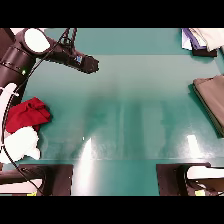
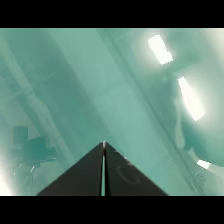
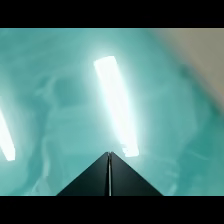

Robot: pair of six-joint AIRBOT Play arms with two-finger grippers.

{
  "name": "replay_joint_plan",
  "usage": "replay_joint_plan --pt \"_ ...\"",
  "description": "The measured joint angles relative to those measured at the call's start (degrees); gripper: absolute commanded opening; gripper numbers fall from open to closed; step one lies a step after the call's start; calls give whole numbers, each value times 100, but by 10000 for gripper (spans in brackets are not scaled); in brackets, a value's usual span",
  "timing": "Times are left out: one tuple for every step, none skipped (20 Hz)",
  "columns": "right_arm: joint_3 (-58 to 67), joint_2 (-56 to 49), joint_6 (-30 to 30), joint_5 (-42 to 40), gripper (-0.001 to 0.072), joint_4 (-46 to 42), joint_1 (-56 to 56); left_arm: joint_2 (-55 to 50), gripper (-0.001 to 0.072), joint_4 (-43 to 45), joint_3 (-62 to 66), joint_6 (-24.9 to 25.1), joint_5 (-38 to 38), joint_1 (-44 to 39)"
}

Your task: Fold the shirts.

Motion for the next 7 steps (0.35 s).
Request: replay_joint_plan --pt "0 48 -26 0 21 114 315 0 30 -2 0 0 -4 0" --pt "0 87 -63 -26 21 225 625 0 30 -2 0 0 -4 0" --pt "2 118 -103 -57 21 289 903 0 30 -4 0 0 -9 0" --pt "2 146 -142 -79 21 345 1154 0 30 -4 0 0 -15 0" --pt "2 164 -173 -107 21 367 1410 0 30 -4 0 0 -24 0" --pt "2 175 -199 -129 21 402 1620 0 30 -7 0 0 -24 0" --pt "2 186 -221 -149 21 431 1821 0 30 -7 0 0 -24 0"
